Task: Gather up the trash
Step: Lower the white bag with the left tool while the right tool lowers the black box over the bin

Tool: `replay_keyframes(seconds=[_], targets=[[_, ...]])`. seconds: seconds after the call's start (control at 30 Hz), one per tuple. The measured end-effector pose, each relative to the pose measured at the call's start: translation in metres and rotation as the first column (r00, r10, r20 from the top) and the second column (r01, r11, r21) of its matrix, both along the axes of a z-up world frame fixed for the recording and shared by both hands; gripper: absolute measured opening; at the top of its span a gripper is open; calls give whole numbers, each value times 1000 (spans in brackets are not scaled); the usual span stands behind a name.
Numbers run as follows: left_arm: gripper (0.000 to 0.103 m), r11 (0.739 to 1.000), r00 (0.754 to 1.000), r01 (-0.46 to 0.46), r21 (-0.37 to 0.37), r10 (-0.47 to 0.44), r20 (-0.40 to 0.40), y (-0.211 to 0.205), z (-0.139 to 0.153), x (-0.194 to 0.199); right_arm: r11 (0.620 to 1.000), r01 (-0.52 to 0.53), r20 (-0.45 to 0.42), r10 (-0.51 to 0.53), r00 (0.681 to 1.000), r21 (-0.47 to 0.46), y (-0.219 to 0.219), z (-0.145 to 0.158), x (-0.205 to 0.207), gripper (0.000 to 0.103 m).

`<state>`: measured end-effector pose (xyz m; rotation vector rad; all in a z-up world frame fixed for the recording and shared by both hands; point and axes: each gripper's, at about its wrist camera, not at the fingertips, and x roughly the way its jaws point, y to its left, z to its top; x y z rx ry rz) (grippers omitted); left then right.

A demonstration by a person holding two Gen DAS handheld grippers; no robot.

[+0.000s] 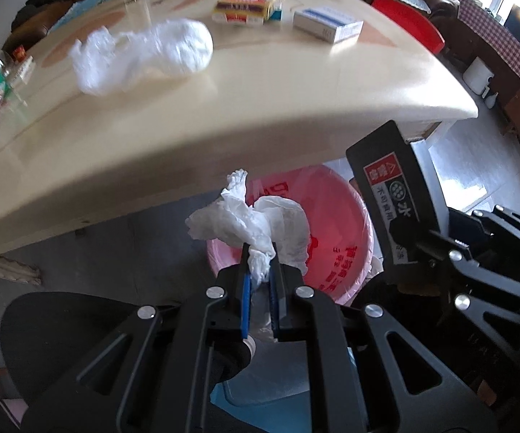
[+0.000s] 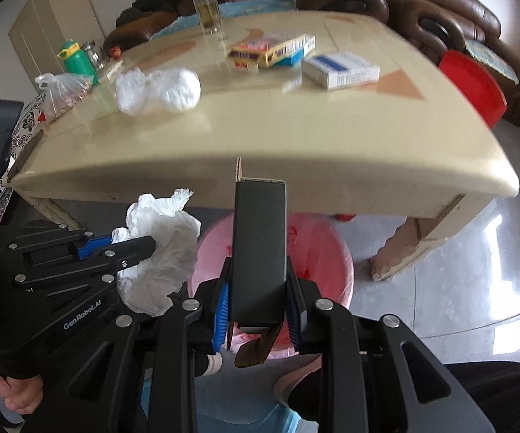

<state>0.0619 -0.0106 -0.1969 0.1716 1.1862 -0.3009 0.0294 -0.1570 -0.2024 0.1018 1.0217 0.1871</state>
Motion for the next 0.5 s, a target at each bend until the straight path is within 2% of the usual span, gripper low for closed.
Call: replay_keyframes(seconds=[0.5], targets=[[9, 1000, 993, 8, 18, -6, -122, -19, -61, 28, 1000, 3, -148, 1, 989, 23, -2, -56, 25, 26]])
